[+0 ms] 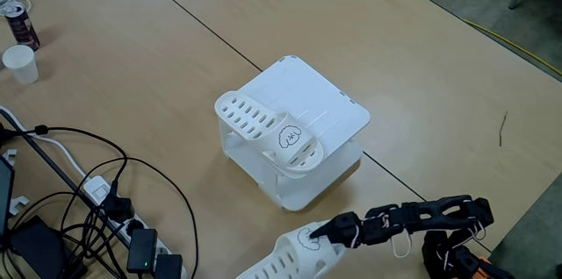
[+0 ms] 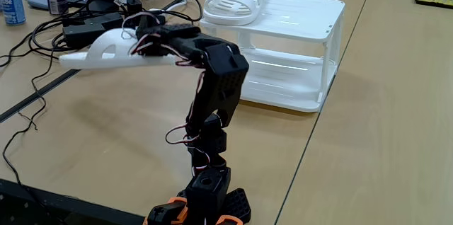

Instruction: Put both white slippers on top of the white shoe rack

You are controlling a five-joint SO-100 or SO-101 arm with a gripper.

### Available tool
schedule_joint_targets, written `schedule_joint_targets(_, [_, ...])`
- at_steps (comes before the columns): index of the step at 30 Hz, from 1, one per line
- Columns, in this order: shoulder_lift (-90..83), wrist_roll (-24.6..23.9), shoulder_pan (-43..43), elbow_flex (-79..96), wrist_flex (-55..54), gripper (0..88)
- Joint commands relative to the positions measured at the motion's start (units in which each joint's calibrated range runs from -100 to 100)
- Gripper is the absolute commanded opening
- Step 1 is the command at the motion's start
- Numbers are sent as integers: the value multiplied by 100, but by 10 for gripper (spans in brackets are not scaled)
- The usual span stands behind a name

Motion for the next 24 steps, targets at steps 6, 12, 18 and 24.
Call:
schedule_joint_targets(6, [-893, 42, 914, -1747, 993, 8])
schedule_joint_targets(12, [-893, 42, 1441, -2703, 1519, 8])
schedule_joint_targets(18, [-885, 42, 1539, -3488, 1959, 8])
schedule_joint_targets(24, [-817, 42, 1737, -4147, 2149, 8])
